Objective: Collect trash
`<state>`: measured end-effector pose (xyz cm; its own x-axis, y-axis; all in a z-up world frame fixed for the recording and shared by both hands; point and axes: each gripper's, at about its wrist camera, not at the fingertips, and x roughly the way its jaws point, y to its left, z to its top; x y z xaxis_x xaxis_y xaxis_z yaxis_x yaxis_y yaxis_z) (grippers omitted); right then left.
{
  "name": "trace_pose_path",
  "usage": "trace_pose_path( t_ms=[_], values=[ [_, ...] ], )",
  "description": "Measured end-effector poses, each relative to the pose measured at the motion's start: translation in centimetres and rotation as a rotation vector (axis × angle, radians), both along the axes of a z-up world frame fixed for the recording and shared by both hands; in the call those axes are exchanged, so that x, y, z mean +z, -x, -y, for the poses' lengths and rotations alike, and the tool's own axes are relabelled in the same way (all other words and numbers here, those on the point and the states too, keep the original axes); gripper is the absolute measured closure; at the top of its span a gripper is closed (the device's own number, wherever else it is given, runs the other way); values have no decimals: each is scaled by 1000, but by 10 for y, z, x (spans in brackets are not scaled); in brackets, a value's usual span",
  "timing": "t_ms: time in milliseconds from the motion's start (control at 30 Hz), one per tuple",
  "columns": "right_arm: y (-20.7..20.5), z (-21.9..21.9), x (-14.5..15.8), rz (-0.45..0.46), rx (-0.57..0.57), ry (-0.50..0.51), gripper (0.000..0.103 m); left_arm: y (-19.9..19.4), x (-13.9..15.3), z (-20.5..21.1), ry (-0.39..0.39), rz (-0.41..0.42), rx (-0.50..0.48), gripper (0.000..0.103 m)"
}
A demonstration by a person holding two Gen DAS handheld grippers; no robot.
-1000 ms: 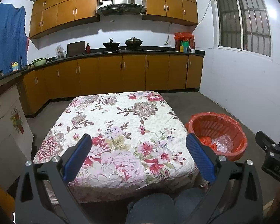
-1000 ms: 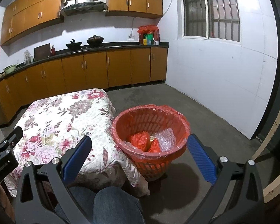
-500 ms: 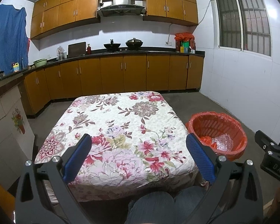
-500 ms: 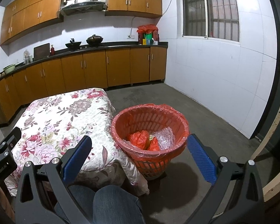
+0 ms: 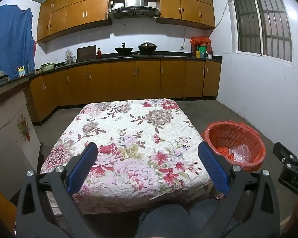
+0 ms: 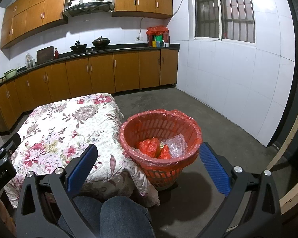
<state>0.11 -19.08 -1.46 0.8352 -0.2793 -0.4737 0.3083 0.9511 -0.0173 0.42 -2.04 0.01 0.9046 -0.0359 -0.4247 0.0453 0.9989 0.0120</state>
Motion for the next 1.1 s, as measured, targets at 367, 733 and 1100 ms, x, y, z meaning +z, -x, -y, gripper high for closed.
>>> trace_pose_path(
  t_ms=[367, 733, 1100],
  values=[
    [0, 0, 0, 0, 0, -1, 2, 1, 1, 1, 2, 8, 7, 4],
    [1, -1, -1, -2, -1, -2, 2, 1, 2, 2, 3, 5, 6, 4],
    [1, -1, -1, -3, -1, -2, 2, 0, 2, 2, 3, 3, 5, 4]
  ],
)
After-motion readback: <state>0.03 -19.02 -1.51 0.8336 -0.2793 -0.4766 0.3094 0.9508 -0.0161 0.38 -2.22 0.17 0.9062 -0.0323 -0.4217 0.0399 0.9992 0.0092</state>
